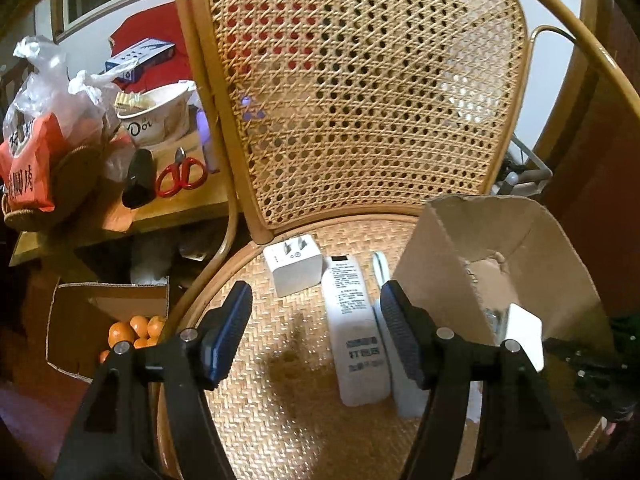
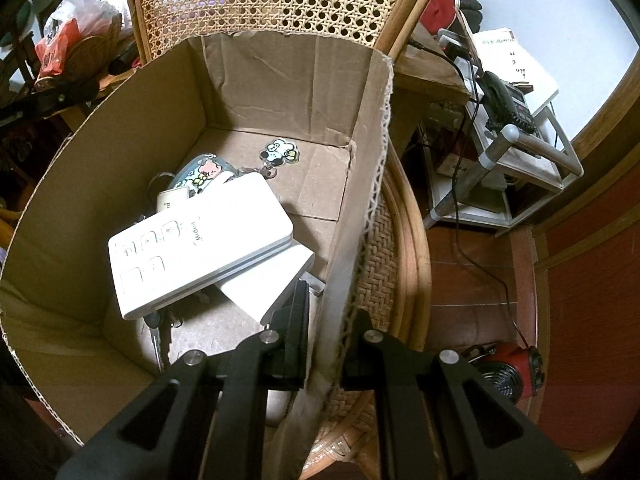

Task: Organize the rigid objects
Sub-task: 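Reach to the seat and grasp the white charger plug with the left tool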

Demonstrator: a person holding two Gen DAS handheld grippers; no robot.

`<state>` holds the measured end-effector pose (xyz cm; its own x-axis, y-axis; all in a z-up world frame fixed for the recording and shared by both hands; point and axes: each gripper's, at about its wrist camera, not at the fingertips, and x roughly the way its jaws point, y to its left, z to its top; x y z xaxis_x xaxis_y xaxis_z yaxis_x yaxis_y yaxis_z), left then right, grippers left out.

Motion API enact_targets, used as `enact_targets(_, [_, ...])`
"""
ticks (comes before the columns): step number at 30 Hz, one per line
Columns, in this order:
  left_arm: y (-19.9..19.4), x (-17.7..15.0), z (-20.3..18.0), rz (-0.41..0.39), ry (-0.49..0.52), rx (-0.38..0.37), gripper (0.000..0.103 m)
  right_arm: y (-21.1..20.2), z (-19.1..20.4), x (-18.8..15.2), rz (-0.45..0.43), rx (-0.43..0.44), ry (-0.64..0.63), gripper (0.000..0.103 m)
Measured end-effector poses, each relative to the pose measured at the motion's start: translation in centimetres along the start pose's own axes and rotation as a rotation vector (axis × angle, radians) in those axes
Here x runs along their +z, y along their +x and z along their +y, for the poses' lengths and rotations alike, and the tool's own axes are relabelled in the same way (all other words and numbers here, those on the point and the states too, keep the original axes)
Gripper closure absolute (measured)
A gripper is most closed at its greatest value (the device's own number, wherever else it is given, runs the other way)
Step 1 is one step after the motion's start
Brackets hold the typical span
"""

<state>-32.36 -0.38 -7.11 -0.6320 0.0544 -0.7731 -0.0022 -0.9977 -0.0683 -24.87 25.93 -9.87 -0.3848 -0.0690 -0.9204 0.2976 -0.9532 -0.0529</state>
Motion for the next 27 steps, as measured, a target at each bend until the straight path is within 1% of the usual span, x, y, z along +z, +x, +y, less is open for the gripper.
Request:
enact_targets(5, [1.5, 0.0, 0.5, 0.026, -0.008, -0.005, 0.037, 0.0, 0.0, 0.0, 0.002, -0.003, -0.001, 0.091])
enact_targets(14, [3.8, 0.4, 0.7, 0.039, -0.017, -0.008, 0.037, 0.1, -0.1, -0.1, 0.009, 0.003, 0.004, 0.091])
enact_targets(27, [7.1, 0.7, 2.0, 0.064, -0.041, 0.010, 0.037, 0.3, 0.1, 0.1, 0.016, -0.006, -0.002, 0.091])
